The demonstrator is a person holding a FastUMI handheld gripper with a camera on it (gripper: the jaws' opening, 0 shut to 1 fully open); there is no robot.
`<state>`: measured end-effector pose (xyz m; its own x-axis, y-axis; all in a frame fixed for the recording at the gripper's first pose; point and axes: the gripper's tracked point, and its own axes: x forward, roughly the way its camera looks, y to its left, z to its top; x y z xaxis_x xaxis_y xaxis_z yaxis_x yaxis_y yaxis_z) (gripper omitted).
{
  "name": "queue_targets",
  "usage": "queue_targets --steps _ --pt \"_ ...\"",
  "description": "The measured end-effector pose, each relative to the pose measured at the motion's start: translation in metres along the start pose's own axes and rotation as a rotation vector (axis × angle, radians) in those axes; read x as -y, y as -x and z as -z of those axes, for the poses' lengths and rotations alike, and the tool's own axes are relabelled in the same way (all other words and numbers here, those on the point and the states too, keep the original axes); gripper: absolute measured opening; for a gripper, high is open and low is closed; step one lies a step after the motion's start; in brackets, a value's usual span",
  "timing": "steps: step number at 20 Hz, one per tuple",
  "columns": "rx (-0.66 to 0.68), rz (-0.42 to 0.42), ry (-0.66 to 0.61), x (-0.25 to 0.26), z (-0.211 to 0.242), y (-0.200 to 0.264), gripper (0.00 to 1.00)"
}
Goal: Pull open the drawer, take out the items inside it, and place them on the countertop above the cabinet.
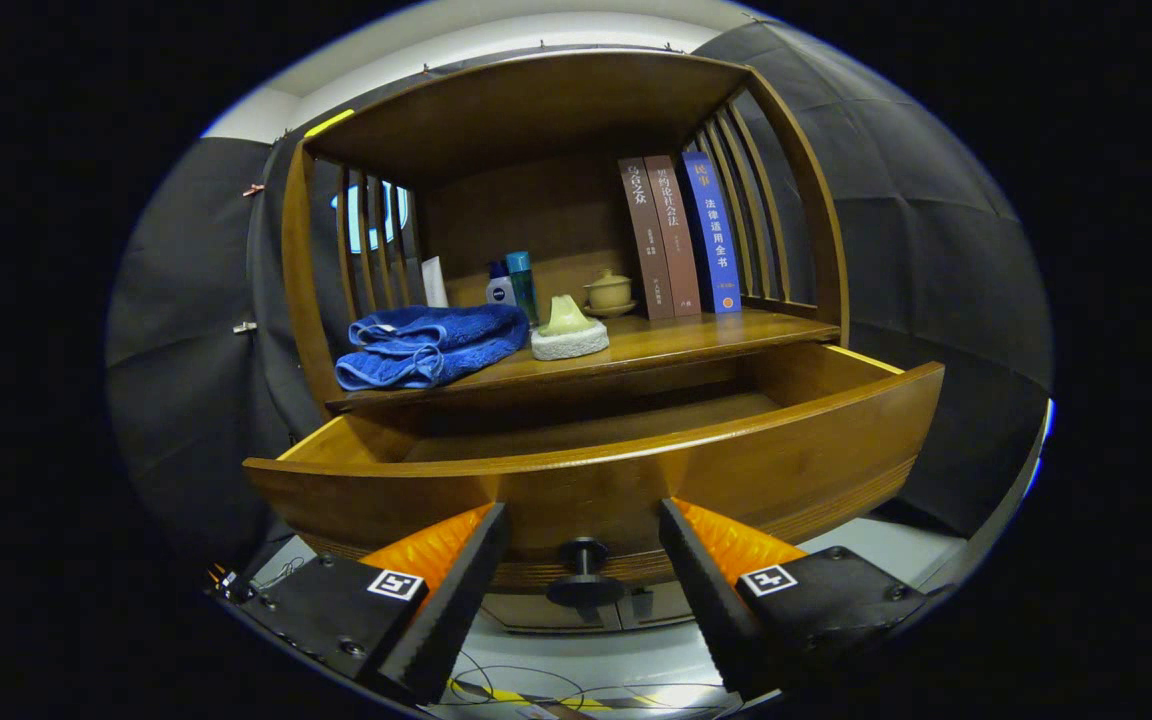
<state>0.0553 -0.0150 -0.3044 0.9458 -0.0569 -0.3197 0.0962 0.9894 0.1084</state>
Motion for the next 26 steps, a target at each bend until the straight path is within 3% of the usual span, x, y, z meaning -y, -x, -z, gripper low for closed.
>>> queue_targets --steps 14,26 --pt "-0.006 0.004 -0.007 -0.001 -0.022 -0.086 0.99" --pt "0.008 0.013 -0.018 -0.002 -0.027 -0.104 0.98"
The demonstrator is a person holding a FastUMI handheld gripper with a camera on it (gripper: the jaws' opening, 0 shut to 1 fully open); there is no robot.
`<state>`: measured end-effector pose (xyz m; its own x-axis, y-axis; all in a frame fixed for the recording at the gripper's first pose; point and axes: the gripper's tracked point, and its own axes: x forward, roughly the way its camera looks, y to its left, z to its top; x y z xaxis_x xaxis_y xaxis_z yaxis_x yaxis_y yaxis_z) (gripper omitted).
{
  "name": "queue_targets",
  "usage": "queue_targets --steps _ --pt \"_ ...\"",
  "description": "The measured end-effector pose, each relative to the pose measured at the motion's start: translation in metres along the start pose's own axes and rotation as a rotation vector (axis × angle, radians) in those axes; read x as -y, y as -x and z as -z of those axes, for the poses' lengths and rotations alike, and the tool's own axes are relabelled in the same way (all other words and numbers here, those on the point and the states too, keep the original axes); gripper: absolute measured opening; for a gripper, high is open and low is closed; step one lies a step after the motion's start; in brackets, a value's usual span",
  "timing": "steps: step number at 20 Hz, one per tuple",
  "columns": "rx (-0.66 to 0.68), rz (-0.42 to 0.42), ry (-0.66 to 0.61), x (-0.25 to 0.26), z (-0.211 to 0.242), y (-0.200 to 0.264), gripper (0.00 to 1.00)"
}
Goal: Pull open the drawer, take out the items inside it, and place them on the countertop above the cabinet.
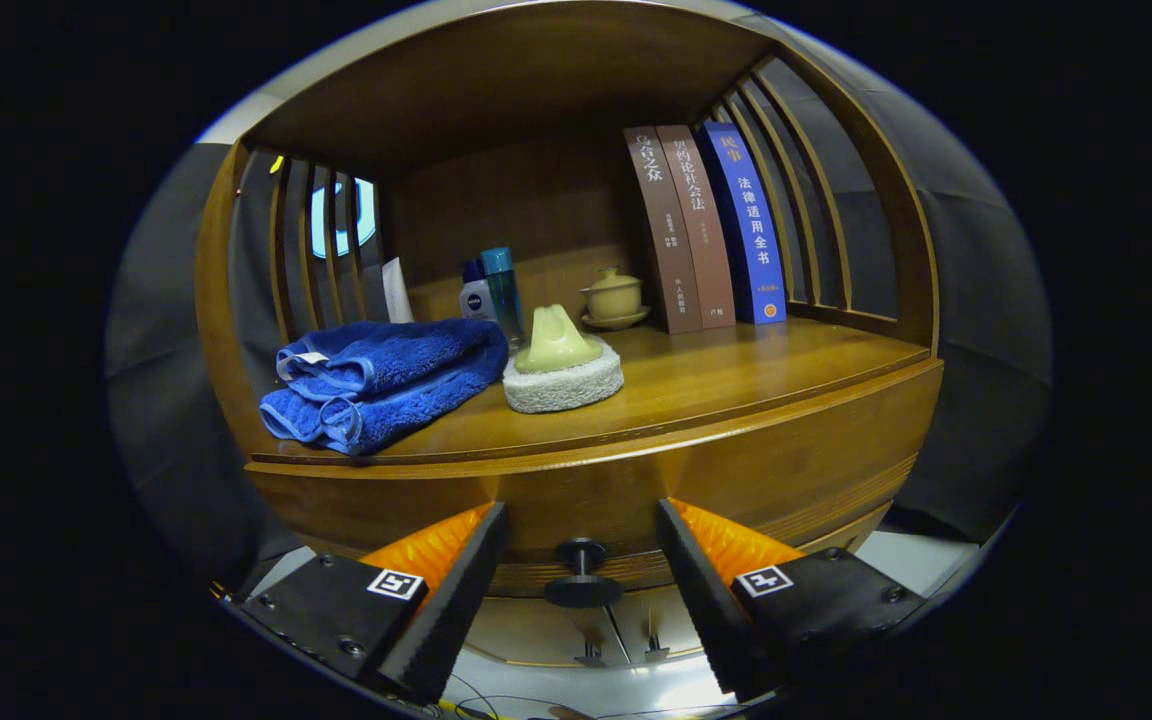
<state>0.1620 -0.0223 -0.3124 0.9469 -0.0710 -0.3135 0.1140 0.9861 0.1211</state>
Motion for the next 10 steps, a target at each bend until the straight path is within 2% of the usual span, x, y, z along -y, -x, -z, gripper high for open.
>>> queue_targets --steps 10 --pt "0.0 0.005 0.014 0.0054 -0.0088 0.0052 0.97"
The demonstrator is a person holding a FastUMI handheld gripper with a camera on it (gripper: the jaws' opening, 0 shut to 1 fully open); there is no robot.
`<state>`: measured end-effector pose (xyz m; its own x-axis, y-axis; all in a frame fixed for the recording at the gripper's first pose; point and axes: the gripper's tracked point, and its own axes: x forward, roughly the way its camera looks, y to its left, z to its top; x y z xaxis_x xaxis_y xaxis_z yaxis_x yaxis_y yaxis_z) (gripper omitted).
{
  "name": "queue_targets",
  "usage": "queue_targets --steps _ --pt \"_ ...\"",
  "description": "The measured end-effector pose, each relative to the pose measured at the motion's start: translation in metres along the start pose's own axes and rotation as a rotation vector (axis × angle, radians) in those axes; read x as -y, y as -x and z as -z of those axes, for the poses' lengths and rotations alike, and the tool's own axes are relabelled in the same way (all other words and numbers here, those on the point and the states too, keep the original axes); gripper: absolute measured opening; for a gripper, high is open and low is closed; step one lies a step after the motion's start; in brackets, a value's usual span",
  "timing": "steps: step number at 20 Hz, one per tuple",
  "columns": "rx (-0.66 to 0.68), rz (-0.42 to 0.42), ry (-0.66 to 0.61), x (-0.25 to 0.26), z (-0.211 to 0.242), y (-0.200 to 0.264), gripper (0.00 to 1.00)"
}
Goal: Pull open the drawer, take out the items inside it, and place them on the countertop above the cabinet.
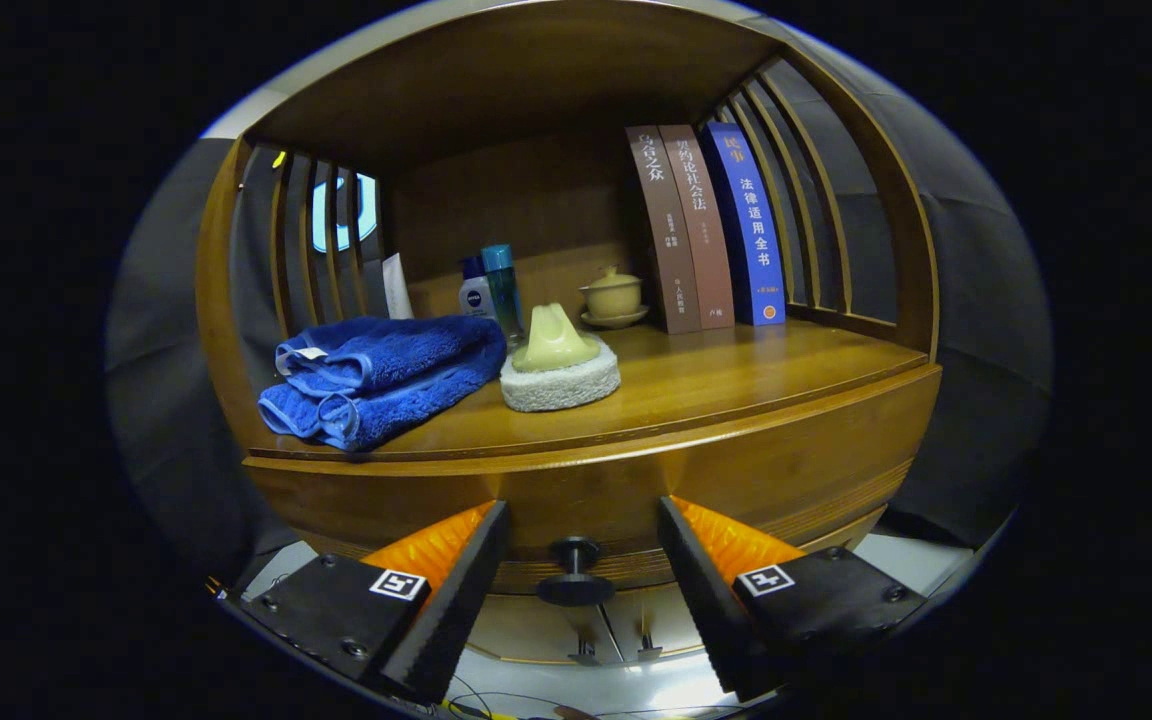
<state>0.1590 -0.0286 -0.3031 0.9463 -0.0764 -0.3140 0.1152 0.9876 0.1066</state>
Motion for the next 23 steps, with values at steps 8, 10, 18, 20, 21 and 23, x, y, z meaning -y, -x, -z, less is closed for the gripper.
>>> queue_targets --steps 8,10,18,20,21,23 --pt "0.108 -0.008 0.012 -0.004 -0.079 0.045 0.99" --pt "0.149 -0.021 0.015 -0.009 -0.115 0.061 0.99" --pt "0.201 -0.099 0.111 -0.041 -0.203 0.135 0.99" --pt "0.234 -0.113 0.089 -0.044 -0.222 0.159 0.98" --pt "0.247 -0.12 0.074 -0.046 -0.229 0.169 0.99" --pt "0.25 -0.118 0.061 -0.045 -0.235 0.184 0.98"
